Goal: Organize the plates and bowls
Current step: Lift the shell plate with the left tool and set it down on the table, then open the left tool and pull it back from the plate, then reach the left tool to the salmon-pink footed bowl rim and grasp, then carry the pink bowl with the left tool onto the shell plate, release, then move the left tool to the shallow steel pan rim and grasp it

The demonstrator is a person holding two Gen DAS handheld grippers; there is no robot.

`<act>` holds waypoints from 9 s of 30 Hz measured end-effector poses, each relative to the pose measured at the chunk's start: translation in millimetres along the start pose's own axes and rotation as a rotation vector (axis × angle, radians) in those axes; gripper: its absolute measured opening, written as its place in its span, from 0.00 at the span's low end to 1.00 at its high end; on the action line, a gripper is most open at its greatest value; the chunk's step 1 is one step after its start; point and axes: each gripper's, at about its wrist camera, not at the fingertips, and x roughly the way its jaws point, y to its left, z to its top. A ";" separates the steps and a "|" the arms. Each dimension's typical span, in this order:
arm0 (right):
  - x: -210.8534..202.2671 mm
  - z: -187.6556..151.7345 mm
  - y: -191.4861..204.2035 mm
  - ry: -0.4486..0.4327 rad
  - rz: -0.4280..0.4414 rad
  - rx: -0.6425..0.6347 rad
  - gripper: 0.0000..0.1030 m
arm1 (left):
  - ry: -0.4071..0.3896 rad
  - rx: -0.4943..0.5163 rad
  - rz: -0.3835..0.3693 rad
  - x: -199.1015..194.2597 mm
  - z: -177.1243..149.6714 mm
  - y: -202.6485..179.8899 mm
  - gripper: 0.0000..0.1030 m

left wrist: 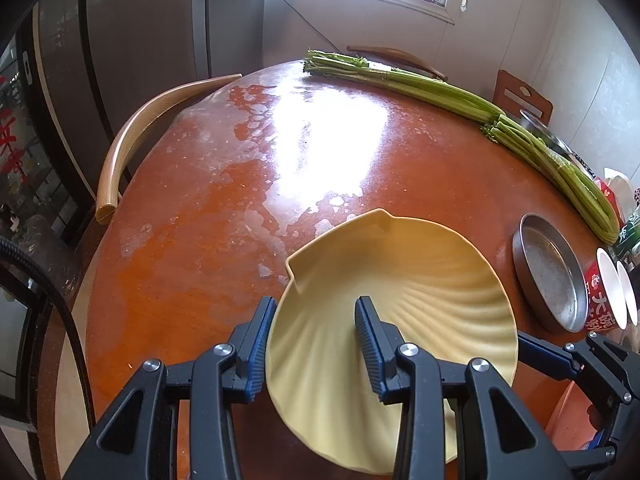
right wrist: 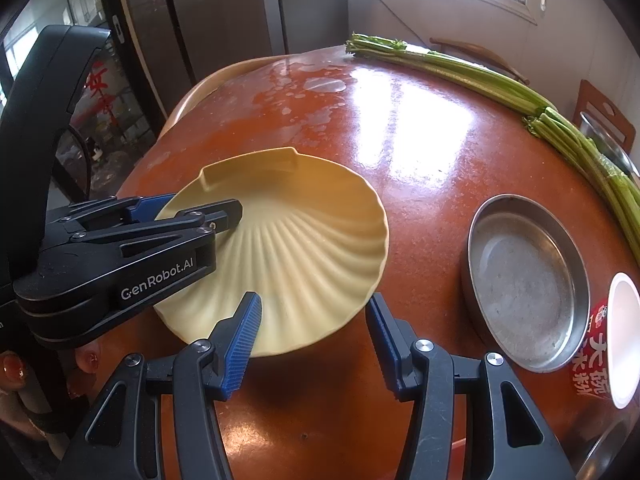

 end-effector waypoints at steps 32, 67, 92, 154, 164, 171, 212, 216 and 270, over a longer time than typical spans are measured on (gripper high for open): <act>-79.2 -31.3 -29.6 -0.123 -0.009 0.059 0.54 | -0.120 0.036 0.027 -86.3 -21.3 -31.8 0.48; -157.9 -181.1 -102.0 -0.170 -0.026 0.209 0.55 | -0.020 0.215 -0.071 -93.5 -111.9 -152.5 0.48; -124.2 -175.5 -111.4 -0.127 -0.046 0.332 0.55 | 0.047 0.235 -0.063 -56.6 -115.3 -158.9 0.48; -100.7 -115.1 -72.0 -0.147 -0.047 0.112 0.55 | -0.021 0.106 -0.062 -78.6 -96.4 -95.6 0.48; -105.9 -94.5 -61.5 -0.153 -0.022 0.070 0.55 | -0.063 0.060 -0.046 -93.4 -87.7 -80.0 0.48; -101.0 -69.2 -48.4 -0.163 -0.013 0.024 0.55 | -0.081 0.024 -0.025 -96.5 -71.8 -60.1 0.48; -14.5 13.6 -26.2 -0.076 -0.010 0.029 0.55 | -0.035 -0.005 0.052 -29.1 -12.4 -4.1 0.48; -10.2 15.5 -26.2 -0.070 -0.012 0.032 0.55 | -0.028 -0.003 0.052 -26.5 -14.5 -3.6 0.48; -76.2 -42.7 -113.5 -0.127 -0.014 0.319 0.55 | -0.087 0.125 0.026 -63.7 -1.3 -78.0 0.48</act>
